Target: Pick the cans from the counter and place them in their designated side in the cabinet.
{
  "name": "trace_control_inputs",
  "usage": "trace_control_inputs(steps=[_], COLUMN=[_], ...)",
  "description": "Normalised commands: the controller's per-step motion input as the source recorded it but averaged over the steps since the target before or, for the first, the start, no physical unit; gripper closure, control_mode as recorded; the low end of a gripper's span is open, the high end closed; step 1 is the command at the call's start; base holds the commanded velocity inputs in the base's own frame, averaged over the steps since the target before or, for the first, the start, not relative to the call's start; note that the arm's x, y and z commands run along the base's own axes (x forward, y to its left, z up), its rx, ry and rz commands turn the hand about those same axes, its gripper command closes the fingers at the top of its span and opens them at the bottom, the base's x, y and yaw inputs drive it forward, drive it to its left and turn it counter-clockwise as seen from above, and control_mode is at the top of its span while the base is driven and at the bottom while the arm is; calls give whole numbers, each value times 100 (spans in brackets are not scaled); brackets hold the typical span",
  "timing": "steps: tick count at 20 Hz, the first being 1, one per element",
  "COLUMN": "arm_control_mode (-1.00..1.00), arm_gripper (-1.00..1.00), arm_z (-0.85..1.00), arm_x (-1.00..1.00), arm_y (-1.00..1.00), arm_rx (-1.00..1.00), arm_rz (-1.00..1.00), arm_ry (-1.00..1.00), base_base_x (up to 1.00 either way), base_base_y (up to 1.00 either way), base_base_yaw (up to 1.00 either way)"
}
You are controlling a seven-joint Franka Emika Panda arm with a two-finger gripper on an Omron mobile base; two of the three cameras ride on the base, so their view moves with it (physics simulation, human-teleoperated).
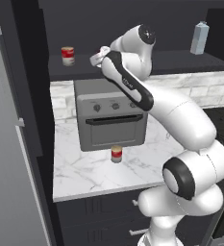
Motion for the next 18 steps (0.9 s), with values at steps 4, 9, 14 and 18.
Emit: trace_control_inputs(steps=[4,9,14,18], arm_control_mode=[-100,-100,-100,-100], arm_gripper=[100,100,100,100], arm_z=[-5,-6,-6,-4], arm_x=[25,25,26,28], arm_y=[8,9,11,12], arm_rx=[-2,-2,-2,-3], arm_rz=[0,0,0,0], arm_ry=[4,2,0,0], base_base_x=[0,0,0,0], base_base_y=[0,0,0,0], base_base_yaw=[0,0,0,0])
